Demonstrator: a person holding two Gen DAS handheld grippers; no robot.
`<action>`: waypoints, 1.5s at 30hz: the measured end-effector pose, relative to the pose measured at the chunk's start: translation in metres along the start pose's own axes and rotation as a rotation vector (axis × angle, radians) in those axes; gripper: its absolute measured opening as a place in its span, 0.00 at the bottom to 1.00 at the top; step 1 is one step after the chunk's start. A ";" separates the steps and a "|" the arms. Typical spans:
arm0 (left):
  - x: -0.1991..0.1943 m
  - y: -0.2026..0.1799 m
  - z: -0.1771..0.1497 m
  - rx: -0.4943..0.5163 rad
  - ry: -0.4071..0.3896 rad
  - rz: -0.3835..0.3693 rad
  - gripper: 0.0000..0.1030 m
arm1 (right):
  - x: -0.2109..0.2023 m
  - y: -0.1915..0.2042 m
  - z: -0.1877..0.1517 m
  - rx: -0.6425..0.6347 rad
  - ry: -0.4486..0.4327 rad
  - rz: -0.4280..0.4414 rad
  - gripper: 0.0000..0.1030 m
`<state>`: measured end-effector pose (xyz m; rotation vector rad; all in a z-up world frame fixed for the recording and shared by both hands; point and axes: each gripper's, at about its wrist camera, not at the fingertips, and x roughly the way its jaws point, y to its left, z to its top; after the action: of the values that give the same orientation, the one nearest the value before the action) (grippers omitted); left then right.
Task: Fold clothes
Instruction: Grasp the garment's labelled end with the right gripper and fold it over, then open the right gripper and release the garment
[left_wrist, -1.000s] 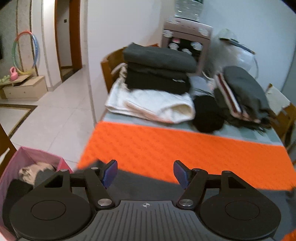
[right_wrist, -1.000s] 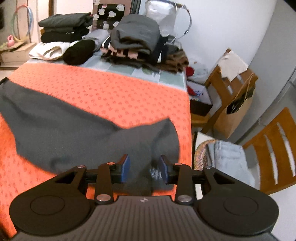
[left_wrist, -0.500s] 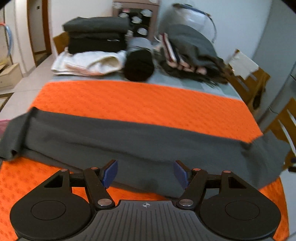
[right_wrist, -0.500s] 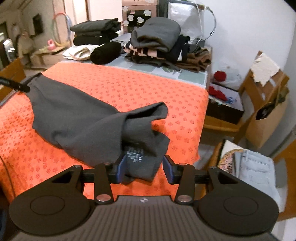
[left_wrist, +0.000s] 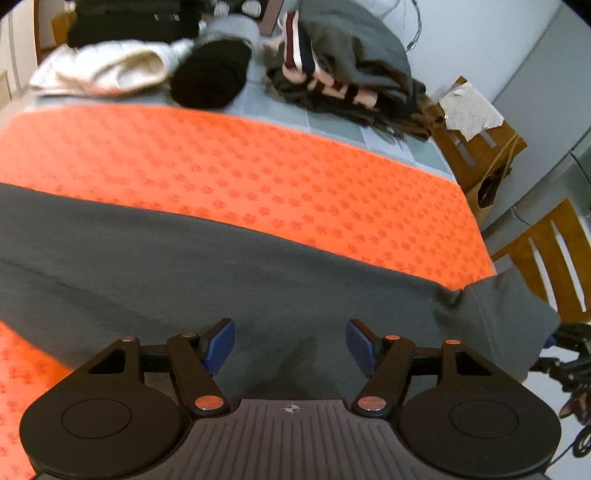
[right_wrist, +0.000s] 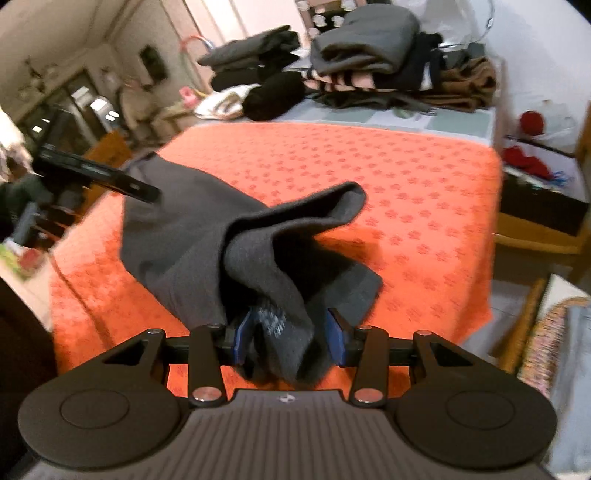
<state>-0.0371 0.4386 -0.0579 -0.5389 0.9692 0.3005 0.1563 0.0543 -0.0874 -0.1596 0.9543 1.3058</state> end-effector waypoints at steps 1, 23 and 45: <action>0.007 -0.002 0.002 -0.007 0.016 -0.007 0.66 | 0.004 -0.006 0.001 0.018 -0.006 0.037 0.47; 0.027 -0.021 0.000 0.048 0.054 0.049 0.68 | -0.026 0.019 -0.047 0.038 0.078 0.098 0.14; -0.059 0.010 -0.098 0.271 -0.025 0.113 0.64 | 0.025 0.090 -0.032 -0.209 0.020 -0.350 0.17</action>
<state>-0.1420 0.3915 -0.0551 -0.2332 0.9996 0.2706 0.0610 0.0820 -0.0885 -0.4804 0.7648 1.0773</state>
